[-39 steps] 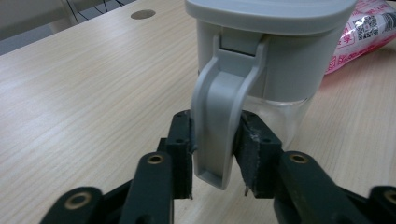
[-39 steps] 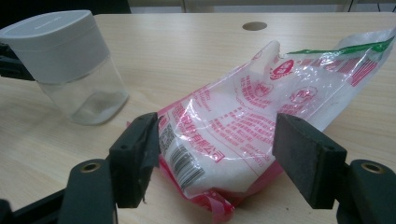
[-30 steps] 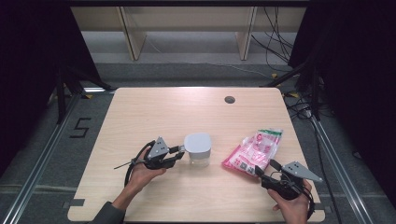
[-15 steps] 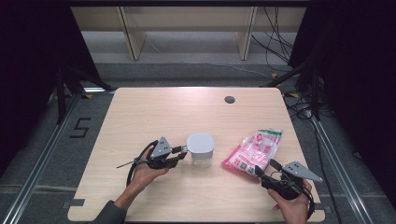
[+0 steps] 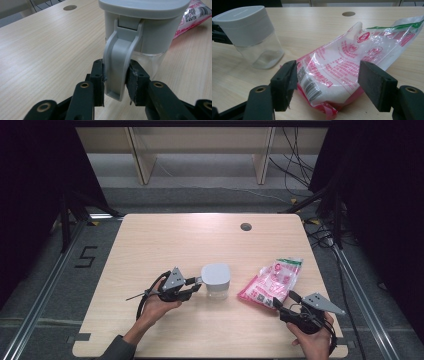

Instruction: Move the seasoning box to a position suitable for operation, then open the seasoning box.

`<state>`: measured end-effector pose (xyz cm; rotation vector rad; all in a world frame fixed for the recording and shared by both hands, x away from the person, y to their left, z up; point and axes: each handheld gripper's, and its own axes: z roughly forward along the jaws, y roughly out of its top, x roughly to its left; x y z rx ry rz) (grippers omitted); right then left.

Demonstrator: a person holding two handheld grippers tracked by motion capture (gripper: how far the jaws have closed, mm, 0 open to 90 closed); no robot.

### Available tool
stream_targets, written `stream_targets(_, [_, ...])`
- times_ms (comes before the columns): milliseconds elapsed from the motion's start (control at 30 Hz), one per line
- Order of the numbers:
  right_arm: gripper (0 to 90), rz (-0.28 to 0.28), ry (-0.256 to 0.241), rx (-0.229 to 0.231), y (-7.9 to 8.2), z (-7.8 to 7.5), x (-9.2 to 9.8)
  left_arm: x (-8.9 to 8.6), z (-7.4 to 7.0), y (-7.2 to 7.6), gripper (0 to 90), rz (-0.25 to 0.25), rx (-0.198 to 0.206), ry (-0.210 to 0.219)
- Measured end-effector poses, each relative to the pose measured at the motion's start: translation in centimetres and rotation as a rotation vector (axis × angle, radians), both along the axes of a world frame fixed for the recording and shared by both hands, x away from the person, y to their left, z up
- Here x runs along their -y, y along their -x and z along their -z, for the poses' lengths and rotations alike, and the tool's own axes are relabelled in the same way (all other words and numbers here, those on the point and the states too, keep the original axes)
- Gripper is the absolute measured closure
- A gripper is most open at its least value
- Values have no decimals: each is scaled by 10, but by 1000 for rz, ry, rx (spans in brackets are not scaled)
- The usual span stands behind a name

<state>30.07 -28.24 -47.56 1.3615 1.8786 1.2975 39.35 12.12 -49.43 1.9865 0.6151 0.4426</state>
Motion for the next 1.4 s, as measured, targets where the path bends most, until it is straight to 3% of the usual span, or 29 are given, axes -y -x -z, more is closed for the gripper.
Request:
stream_targets(100, [330, -22, 26, 10, -2, 1, 3, 0, 0, 0, 684, 4, -6, 3])
stream_targets(133, [330, -5, -15, -27, 0, 1, 0, 0, 0, -1, 684, 6, -5, 2])
stream_targets(267, [330, 8, -12, -11, -1, 2, 0, 0, -1, -2, 685, 4, -6, -1])
stream_targets(300, [330, -17, 7, 5, -4, 2, 2, 1, -1, -3, 685, 3, -8, 0])
stream_targets(633, [330, -29, -13, -7, -3, 2, 2, 0, -2, -3, 679, 18, -2, -1])
stream_targets(667, [330, -31, 10, 10, -4, 3, 3, 0, -1, -3, 678, 8, -16, 7])
stream_targets(800, [330, -21, 14, 8, -4, 2, 2, -1, -1, -3, 657, 7, -19, 5])
stream_targets(933, [330, -31, 17, 14, -4, 2, 3, -3, -2, -4, 619, 14, 6, -9])
stream_targets(967, [330, -28, 15, 12, -4, 2, 3, -3, -1, -3, 603, -4, -21, 6])
stream_targets(1000, [330, -28, 15, 12, -4, 2, 3, -3, -1, -3, 605, -4, -21, 6])
stream_targets(1033, [330, -21, -30, -11, -2, 1, -1, -5, -2, -2, 598, -3, -21, 8])
stream_targets(1067, [330, -23, -33, -12, -2, 1, -2, -6, -4, -2, 583, -6, -20, 6])
stream_targets(1100, [330, -28, -4, 13, -5, 3, -1, -7, -5, -1, 562, -9, -19, 1])
stream_targets(1133, [330, -47, -22, 6, -5, 2, -1, -7, -5, -1, 558, -9, -19, 1])
stream_targets(1167, [330, -27, -35, -8, -4, 2, -3, -10, -9, -1, 553, 1, -21, -1])
stream_targets(1400, [330, -44, -16, 18, -7, 3, -1, -16, -22, 3, 545, 2, -15, 23])
